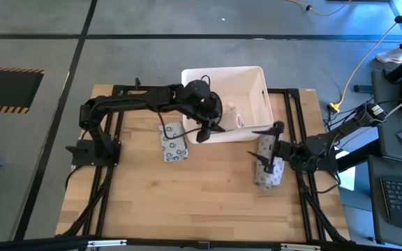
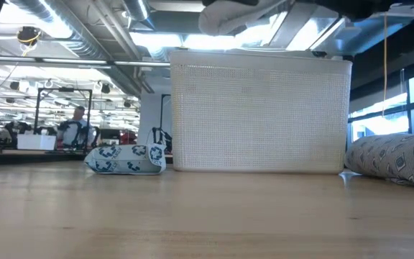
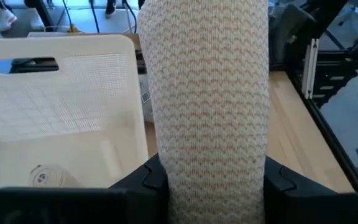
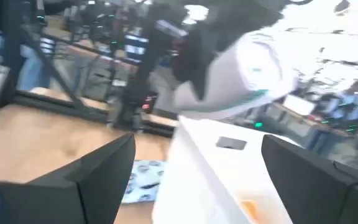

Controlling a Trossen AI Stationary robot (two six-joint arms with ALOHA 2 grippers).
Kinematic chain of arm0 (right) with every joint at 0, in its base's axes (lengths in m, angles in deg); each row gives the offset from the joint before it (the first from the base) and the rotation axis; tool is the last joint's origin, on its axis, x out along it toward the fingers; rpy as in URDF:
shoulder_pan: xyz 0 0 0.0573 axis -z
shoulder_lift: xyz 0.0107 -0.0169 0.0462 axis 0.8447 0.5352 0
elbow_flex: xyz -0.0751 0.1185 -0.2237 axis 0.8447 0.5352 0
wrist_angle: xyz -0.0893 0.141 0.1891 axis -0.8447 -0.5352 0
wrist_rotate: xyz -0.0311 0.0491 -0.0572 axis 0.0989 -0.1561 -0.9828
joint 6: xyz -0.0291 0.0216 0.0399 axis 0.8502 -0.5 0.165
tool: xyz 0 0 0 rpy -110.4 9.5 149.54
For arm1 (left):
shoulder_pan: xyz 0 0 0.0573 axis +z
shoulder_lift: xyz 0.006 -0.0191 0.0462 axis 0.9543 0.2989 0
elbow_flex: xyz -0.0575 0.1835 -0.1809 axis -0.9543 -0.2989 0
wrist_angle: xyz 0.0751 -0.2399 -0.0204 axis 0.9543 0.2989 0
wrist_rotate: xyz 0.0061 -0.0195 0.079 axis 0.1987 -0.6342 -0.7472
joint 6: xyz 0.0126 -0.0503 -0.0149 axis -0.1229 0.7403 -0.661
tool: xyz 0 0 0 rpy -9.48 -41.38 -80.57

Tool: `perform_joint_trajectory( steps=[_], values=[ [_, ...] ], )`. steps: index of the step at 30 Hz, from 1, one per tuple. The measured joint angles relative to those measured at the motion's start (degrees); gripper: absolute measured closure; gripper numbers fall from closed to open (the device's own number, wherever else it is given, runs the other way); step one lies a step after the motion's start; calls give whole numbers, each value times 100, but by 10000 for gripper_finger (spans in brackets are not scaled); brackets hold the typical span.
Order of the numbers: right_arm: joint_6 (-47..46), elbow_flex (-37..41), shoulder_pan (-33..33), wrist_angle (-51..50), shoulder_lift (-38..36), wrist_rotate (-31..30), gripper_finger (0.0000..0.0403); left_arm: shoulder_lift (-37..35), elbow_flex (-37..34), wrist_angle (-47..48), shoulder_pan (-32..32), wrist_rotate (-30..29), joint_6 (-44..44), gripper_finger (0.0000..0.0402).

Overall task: Pick & place medical supplies in basket/bin
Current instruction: Put the brown bandage into the white bin

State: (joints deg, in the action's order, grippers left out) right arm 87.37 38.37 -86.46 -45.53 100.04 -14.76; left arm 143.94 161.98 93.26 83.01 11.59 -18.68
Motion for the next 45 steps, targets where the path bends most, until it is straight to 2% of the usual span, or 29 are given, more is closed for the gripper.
perform_joint_trajectory(
  steps=[3,7,16,23,32,40,45],
  values=[
    [34,-2,67,82,-2,-46,54,0,0,-53,-1,-138,-209,275],
    [-216,-1,85,-128,1,-45,54,0,0,-350,151,-858,-537,275],
    [-707,11,85,-444,73,2,54,667,0,-1119,745,-340,-605,275],
    [-2115,13,81,-1219,86,1166,54,1121,-9,-1829,965,-260,-529,275],
    [-2283,15,81,-1612,95,1265,54,1683,4,-3930,1169,-273,657,274],
    [-2603,15,81,-1907,95,1272,54,2369,-2,-5137,1264,-254,2658,274],
    [-2856,15,81,-2057,95,1272,54,2584,-2,-5453,1250,-392,3400,274]
  ],
)
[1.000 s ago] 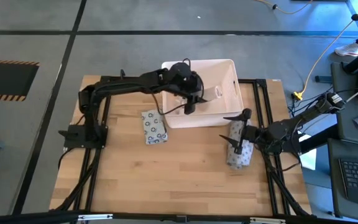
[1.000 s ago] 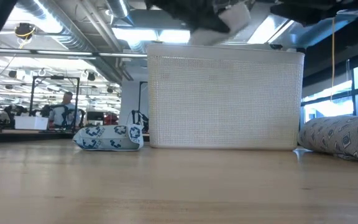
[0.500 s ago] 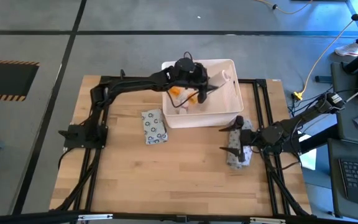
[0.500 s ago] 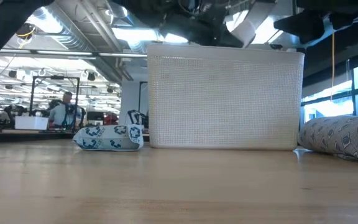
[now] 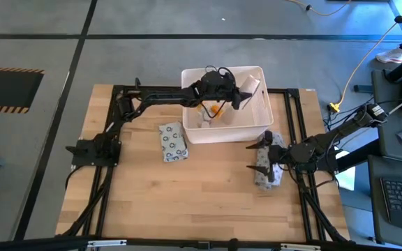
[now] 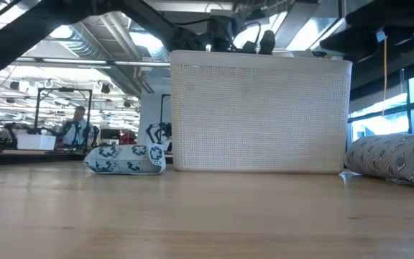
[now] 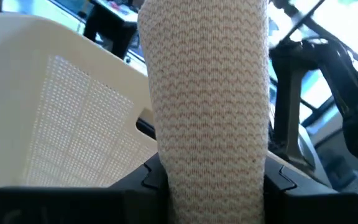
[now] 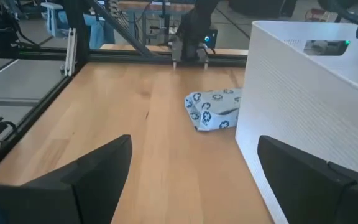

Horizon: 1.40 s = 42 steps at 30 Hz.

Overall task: Pick & place medical supplies in basket/bin
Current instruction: Put the brown bandage into the white bin

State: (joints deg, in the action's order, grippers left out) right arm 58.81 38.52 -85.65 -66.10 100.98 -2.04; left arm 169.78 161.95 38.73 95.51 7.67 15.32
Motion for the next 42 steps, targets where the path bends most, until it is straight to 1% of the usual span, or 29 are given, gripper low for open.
perform_joint_trajectory(
  steps=[4,6,8,12,14,17,21,27,32,42],
  values=[
    [-62,0,0,-84,0,0,54,30,0,-75,-41,-428,221,274],
    [-159,0,0,-151,0,-2,54,30,0,-78,-53,-649,168,274],
    [-279,0,0,-218,0,-2,54,30,0,-73,-65,-729,6,274],
    [-326,2,0,-307,0,-2,54,30,0,-77,-73,-727,-214,274],
    [-326,2,0,-311,0,-2,54,30,0,-75,-78,-737,-223,274],
    [-326,2,-2,-326,0,-2,54,30,0,-75,-80,-905,-227,274],
    [-340,2,-2,-381,0,-2,54,30,0,-62,-80,-851,-234,274],
    [-451,4,-2,-491,-2,-4,54,28,0,269,-115,-810,-236,264],
    [-455,4,-2,-503,-2,-4,54,28,0,692,-150,-952,-236,255],
    [-575,4,-4,-512,-2,-4,54,26,0,1132,-150,-965,-237,234]
  ],
)
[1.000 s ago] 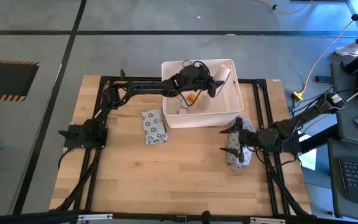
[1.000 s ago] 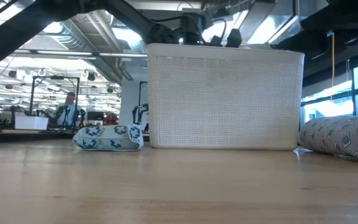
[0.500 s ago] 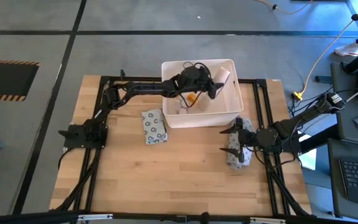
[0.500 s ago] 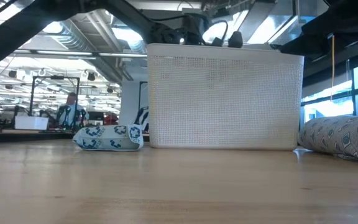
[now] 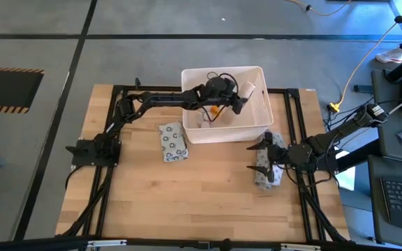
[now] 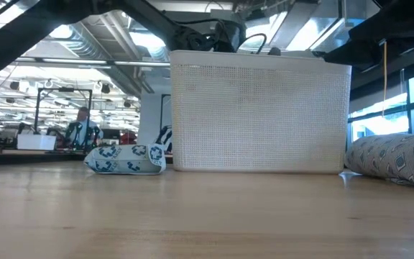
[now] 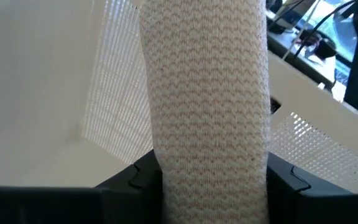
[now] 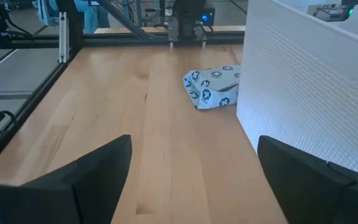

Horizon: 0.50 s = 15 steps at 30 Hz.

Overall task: Pick & place medical supplies in basket/bin
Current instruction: Put the brown bandage into the white bin

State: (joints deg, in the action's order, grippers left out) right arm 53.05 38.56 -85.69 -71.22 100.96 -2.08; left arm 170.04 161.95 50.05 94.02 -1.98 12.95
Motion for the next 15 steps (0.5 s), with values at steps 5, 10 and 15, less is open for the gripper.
perform_joint_trajectory(
  steps=[5,10,15],
  values=[
    [2,0,0,1,0,0,54,-1,0,167,0,-3,-140,216],
    [6,0,2,0,0,-2,54,-1,0,174,-13,-5,-298,189],
    [13,0,0,2,0,-2,54,-1,0,173,-31,107,-295,156]
  ],
)
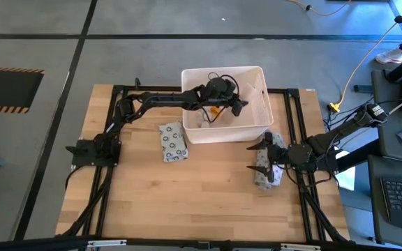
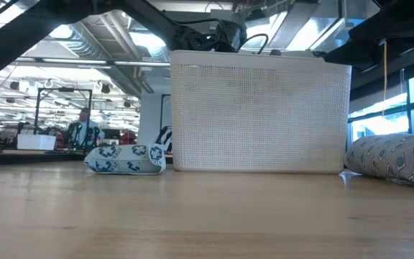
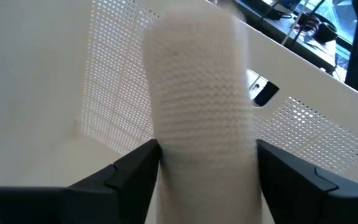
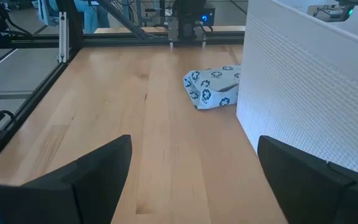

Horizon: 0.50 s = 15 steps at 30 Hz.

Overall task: Pick & place medical supplies in basket/bin
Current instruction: Put the brown bandage into the white bin, then put the white mailer bag into the white bin

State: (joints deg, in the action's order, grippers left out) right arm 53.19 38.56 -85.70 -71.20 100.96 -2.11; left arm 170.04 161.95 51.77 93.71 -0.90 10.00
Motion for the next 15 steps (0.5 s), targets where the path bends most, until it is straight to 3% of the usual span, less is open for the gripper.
perform_joint_trajectory(
  steps=[10,15],
  values=[
    [2,0,0,-2,0,0,54,-59,-4,-12,56,214,-1,115],
    [-8,0,0,-42,0,0,54,-149,211,-22,257,1255,333,114]
  ],
)
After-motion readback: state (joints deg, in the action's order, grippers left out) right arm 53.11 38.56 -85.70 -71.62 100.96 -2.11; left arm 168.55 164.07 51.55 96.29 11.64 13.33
